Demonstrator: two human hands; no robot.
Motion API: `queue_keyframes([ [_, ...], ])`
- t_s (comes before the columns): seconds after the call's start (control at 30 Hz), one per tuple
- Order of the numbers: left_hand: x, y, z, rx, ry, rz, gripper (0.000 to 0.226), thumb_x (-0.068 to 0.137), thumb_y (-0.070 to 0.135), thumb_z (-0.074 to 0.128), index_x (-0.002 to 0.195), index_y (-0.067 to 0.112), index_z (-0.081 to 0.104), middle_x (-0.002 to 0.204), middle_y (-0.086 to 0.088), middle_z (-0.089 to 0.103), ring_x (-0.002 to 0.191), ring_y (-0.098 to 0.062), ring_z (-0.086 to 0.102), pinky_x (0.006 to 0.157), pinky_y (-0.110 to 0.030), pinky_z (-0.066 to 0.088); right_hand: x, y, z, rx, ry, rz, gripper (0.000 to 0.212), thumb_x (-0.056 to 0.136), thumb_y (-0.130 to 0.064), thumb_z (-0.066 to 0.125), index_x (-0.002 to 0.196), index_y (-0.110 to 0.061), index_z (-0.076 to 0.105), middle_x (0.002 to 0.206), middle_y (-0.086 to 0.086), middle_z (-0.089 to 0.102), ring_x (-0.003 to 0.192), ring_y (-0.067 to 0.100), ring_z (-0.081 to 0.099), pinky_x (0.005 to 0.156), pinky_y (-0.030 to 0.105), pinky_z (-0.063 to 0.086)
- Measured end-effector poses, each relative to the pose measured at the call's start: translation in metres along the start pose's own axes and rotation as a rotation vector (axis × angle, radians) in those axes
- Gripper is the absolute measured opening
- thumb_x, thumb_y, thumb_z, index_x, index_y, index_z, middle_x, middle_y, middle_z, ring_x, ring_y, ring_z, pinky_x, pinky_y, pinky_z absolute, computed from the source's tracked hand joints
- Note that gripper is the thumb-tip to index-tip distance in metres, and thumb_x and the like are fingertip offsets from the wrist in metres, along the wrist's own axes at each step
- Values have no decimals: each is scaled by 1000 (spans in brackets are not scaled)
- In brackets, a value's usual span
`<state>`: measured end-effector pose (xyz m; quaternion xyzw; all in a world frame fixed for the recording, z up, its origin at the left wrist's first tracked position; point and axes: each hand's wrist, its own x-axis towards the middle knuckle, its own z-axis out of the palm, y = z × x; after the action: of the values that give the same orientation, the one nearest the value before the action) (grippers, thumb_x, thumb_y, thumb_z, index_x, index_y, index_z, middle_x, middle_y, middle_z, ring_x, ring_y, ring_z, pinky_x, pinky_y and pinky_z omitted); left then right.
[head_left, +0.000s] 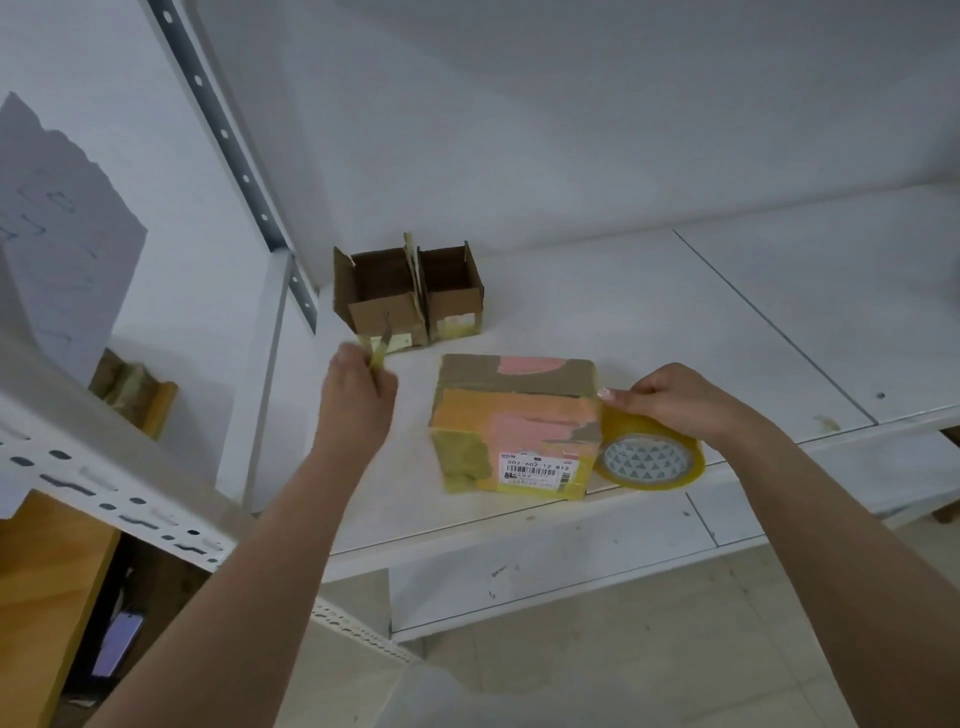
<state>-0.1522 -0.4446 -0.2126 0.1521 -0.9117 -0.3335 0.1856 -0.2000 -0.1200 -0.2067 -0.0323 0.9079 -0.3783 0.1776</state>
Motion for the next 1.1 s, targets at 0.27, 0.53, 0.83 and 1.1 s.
queue_keyframes([
  [0.27, -15, 109, 28, -499, -775, 91, 38, 106, 30, 37, 82, 11, 59, 55, 2, 63, 45, -12, 56, 45, -21, 46, 7, -23, 16, 55, -130, -72, 44, 84, -48, 68, 86, -5, 75, 82, 11, 73, 81, 29, 71, 77, 37, 54],
  [0.53, -17, 91, 56, -390, -603, 176, 43, 104, 33, 41, 69, 14, 58, 46, 3, 57, 35, -10, 47, 43, -20, 42, 0, 11, -1, 307, -255, -132, 23, 90, -27, 65, 112, -30, 70, 106, 0, 72, 99, 18, 69, 84, 28, 54],
  [0.83, -20, 98, 45, -304, -692, 218, 38, 105, 30, 37, 76, 14, 56, 55, -2, 59, 43, -14, 51, 53, -23, 47, 4, 18, -8, 15, -170, -102, 22, 82, -49, 71, 101, -40, 71, 96, -12, 69, 82, 4, 68, 74, 21, 55],
  [1.1, -16, 142, 35, 363, -926, 348, 38, 102, 28, 37, 73, 14, 56, 71, -1, 59, 66, -15, 53, 69, -30, 40, -4, 16, -9, 112, -125, -83, 13, 89, -33, 68, 98, -32, 78, 96, -7, 74, 91, 15, 69, 83, 29, 55],
])
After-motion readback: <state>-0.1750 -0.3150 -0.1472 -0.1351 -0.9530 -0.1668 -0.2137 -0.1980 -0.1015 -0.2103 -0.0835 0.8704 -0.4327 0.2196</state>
